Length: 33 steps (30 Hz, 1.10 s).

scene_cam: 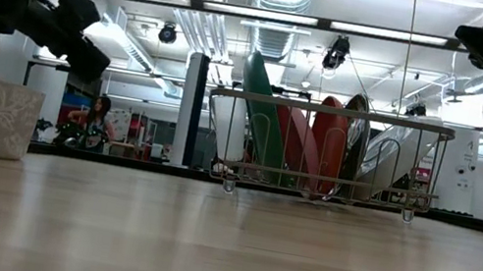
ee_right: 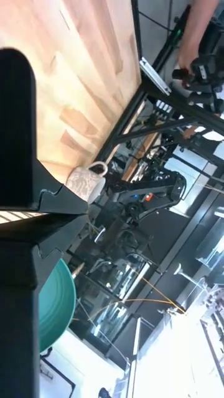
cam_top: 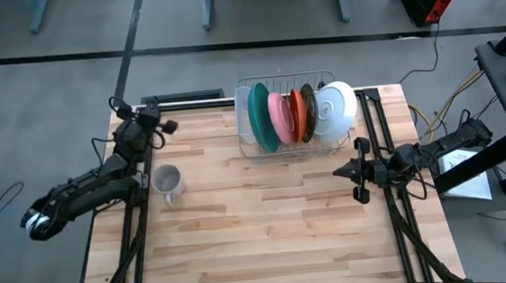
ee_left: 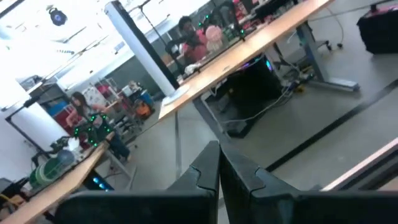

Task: Sort dishes
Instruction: Return to Home Position

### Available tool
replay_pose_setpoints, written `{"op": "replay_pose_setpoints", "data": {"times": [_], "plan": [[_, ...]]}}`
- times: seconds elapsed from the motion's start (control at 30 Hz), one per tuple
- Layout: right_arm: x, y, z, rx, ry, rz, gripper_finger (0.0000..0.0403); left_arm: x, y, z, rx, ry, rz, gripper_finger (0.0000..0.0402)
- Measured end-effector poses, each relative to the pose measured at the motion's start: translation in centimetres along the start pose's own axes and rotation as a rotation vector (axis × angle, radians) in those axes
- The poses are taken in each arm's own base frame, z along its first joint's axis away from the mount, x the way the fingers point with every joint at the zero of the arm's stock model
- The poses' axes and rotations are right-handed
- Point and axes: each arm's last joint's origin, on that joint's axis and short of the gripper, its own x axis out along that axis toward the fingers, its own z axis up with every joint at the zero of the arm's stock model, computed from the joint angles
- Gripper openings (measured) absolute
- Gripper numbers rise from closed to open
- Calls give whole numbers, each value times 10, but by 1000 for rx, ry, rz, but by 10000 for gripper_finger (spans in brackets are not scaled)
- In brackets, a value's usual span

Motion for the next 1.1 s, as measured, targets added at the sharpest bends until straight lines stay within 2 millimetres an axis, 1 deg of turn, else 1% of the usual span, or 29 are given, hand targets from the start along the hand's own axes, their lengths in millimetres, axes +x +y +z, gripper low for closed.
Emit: {"op": "replay_pose_setpoints", "data": {"times": [0.13, 0.33, 0.47, 1.1], "plan": [[0, 0, 0, 18, 5, 3, 0, 0, 0, -1, -3, 9, 7, 0], [1, 1, -1, 176, 9, 6, 0, 0, -1, -1, 1, 14, 9, 0], [1, 1, -1, 235, 9, 6, 0, 0, -1, -1, 2, 15, 11, 0], [1, 1, -1, 238, 11, 7, 0, 0, -1, -1, 2, 15, 10, 0]]}}
